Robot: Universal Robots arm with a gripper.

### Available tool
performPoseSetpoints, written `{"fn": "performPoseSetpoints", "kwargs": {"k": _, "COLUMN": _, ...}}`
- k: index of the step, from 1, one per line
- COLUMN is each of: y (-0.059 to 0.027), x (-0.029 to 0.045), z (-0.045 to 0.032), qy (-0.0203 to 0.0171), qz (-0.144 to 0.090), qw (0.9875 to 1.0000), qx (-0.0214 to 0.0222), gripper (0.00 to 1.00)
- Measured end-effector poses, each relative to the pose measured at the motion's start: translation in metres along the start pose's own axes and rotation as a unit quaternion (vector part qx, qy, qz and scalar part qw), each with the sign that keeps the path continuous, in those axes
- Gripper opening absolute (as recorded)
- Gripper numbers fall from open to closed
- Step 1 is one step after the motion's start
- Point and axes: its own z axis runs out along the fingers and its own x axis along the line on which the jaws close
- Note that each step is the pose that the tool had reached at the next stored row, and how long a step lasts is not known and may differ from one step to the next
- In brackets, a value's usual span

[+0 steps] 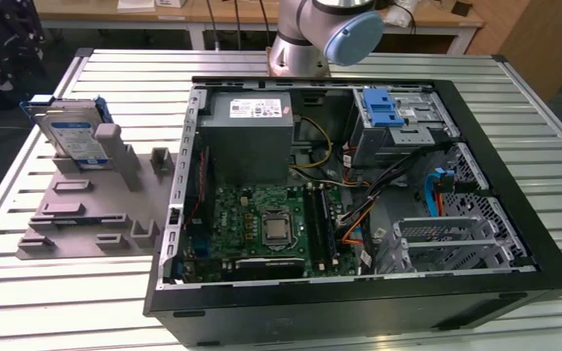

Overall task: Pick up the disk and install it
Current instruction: 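Pick up the disk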

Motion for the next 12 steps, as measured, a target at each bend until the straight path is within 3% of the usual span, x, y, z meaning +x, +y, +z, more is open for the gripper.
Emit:
{"fn": "performPoseSetpoints", "kwargs": {"k": 3, "y": -0.0001, "x": 0.0001, "z": 0.0055, "qy": 0.0001, "qz": -0.008, "qw": 1.0000, "qx": -0.0001, "gripper": 0.58}}
{"fn": "performPoseSetpoints", "kwargs": {"k": 7, "y": 0.0007, "x": 0.0001, "z": 0.0115, "qy": 0.0012, "qz": -0.008, "qw": 1.0000, "qx": 0.0037, "gripper": 0.58}}
{"fn": "performPoseSetpoints", "kwargs": {"k": 12, "y": 0.0014, "x": 0.0003, "z": 0.0165, "qy": 0.0004, "qz": -0.009, "qw": 1.0000, "qx": 0.0037, "gripper": 0.58}}
